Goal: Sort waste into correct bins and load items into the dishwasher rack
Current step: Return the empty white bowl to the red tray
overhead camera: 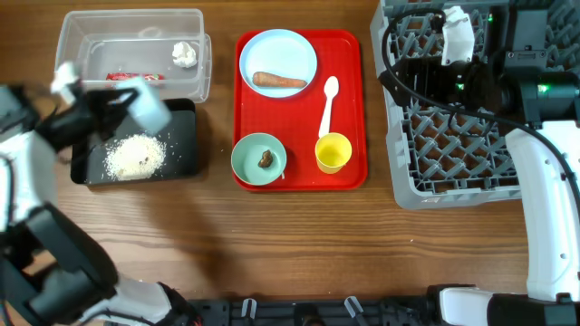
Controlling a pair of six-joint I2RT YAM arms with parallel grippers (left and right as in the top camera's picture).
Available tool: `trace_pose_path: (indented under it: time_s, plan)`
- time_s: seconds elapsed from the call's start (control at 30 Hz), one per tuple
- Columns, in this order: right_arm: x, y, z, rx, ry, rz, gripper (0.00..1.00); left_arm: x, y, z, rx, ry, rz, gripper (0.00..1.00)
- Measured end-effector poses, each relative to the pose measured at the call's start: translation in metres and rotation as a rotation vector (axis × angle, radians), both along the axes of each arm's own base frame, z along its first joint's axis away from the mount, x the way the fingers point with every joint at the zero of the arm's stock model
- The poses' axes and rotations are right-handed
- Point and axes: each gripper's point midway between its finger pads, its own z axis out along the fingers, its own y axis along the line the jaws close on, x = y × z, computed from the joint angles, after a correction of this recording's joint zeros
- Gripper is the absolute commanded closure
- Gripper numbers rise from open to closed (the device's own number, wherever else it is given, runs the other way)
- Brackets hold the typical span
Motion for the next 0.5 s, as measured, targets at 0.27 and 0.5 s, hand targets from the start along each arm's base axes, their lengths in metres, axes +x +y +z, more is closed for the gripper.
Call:
trace_pose_path:
  time_s: [0.27,0.5]
  plan:
    - [0.003,0.0,0.002,0.0,-0.015,0.0,0.0,0.022,-0.148,0.016,0.464,-0.141,-0.17,0.96]
    - [0.003,0.0,0.003,0.0,-0.018,0.0,0.0,0.032,-0.227,-0.031,0.778,-0.178,-0.173,0.96]
